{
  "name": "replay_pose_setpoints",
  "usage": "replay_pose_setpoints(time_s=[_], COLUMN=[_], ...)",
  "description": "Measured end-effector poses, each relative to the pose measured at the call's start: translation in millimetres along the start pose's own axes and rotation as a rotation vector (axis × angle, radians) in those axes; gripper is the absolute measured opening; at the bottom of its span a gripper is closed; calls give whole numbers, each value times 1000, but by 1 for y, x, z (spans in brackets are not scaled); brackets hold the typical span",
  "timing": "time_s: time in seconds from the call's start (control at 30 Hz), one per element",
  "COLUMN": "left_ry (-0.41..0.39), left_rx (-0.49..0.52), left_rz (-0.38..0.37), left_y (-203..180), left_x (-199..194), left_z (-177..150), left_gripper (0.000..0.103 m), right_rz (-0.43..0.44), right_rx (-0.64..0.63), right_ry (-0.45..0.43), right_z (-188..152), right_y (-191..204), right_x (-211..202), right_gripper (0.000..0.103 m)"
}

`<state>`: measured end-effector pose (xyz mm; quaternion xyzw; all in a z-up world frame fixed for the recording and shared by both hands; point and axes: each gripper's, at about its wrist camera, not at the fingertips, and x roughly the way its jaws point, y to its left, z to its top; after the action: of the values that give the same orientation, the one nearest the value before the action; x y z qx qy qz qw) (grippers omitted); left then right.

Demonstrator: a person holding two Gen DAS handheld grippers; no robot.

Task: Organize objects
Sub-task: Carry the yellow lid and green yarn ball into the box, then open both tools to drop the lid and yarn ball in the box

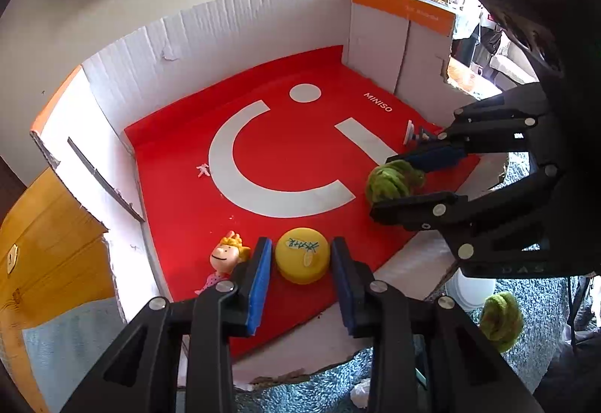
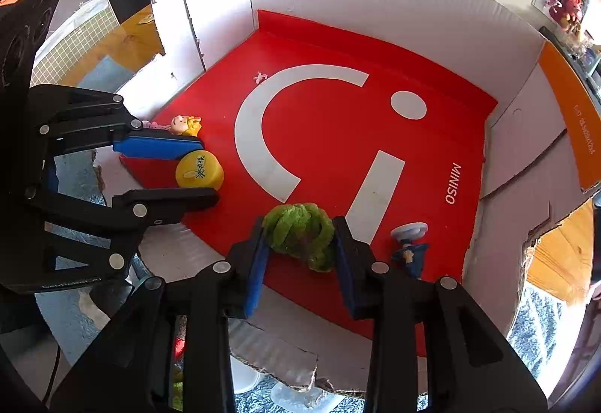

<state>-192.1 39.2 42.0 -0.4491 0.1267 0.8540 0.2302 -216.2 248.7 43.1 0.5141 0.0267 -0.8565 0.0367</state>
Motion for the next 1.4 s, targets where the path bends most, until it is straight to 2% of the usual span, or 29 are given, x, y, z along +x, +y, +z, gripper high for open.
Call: replay_pose_setpoints(time_s=[0.13, 0.23, 0.27, 0.43, 0.5, 0.97, 1.07, 1.4], left_ry=[1, -1, -2, -2, -5, -21, -35, -106], left_rx=[-1, 0, 1, -7, -6, -3, -9, -41], left_rz=[1, 4, 6, -2, -1, 4, -4, 20], left_y=[1, 1, 1, 2, 3, 0, 0, 0], left_x=[0, 0, -1, -1, -2, -7, -12, -39], left_z=[0, 0, 0, 0, 0, 2, 0, -3], left_gripper=[36, 39, 39, 40, 45, 46, 51, 52], right_rz=[-5, -26, -31, -22, -25, -34, -42, -63], right_rx=[-4, -8, -9, -3, -7, -7, -10, -8], right_ry=[2, -1, -4, -5, -5, -21, -28, -88], right_z=[0, -1, -1, -2, -2, 1, 2, -3], right_y=[0, 1, 1, -2, -2, -2, 1, 8], right_x=[0, 1, 1, 1, 1, -3, -6, -28], right_gripper=[34, 48, 49, 49, 49, 49, 49, 53])
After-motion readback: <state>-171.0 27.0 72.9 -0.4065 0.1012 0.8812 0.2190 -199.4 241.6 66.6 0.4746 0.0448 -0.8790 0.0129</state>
